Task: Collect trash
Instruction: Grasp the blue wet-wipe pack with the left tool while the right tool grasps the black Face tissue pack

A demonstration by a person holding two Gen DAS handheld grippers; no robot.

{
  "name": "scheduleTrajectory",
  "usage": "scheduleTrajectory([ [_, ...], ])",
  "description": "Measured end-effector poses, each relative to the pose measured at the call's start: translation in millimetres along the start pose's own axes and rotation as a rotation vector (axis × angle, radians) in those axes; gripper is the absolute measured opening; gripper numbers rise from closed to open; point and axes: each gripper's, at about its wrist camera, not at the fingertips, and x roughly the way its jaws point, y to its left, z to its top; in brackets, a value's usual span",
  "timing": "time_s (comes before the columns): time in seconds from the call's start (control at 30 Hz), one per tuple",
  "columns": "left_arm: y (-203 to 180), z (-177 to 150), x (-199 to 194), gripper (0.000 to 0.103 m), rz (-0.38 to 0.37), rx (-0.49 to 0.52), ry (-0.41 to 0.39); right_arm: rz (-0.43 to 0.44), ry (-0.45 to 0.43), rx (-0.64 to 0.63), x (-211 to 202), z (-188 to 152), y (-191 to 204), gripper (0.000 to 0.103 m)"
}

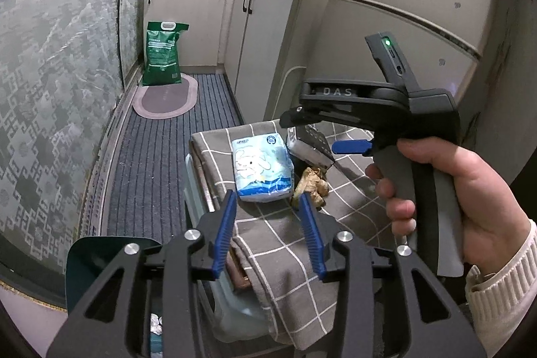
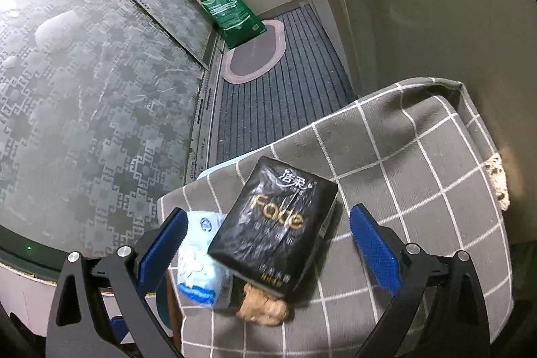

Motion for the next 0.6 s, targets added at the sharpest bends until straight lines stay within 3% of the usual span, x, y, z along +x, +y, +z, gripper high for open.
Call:
scheduleTrajectory([
  [0.13,-0.8,-0.5,14.1,0.047,0.013,0.004,0.026,-0.020,0.009,-0.030,9.2,1.1,-3.2,0.086],
  [0.27,-0.4,-1.8,30.4,0.050,0.035,0.009,0.057,-0.007,0.001,-0.055,7.5,2.2,-4.5,0.064],
  [0.6,-9.0,-3.8,48.0,0.052,0.036,0.014,0.085,0.069,-0.022,-0.134,-14.2,0.2,-10.4,0.048],
])
